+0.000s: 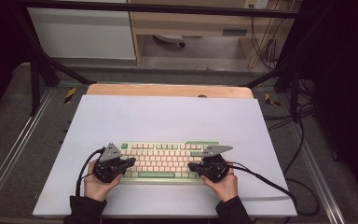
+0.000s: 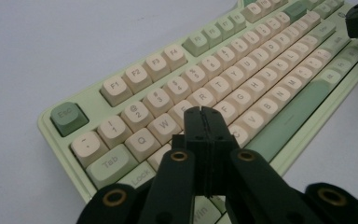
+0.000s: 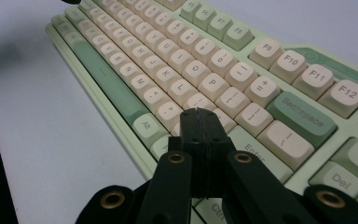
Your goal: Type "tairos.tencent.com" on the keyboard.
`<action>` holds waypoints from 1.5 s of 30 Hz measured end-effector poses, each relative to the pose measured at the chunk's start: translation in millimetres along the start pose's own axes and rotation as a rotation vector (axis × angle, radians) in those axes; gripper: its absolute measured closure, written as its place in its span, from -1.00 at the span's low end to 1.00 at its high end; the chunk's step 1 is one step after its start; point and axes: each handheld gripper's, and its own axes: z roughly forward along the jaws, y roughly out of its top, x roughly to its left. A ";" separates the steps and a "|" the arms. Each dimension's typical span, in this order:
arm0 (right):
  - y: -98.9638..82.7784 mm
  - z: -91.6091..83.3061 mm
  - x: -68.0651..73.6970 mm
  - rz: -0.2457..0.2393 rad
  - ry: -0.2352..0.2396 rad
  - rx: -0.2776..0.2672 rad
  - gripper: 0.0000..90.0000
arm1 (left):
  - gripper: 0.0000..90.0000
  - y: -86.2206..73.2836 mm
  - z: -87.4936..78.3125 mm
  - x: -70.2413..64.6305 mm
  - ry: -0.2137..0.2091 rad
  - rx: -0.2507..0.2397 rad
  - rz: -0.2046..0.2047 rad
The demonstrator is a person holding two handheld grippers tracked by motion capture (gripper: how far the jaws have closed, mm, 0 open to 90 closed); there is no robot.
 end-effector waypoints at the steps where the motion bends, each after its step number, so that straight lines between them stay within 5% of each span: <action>1: -0.9 -0.9 -0.7 0.004 0.000 0.000 1.00 | 1.00 1.1 0.9 -1.0 0.000 0.001 0.002; 24: -2.5 -4.4 -1.9 0.006 -0.002 -0.007 1.00 | 1.00 27.6 34.0 -13.1 -0.004 0.022 0.021; 45: -2.8 -3.5 -2.0 0.004 0.001 -0.003 1.00 | 1.00 27.2 61.6 -19.6 -0.002 0.046 0.027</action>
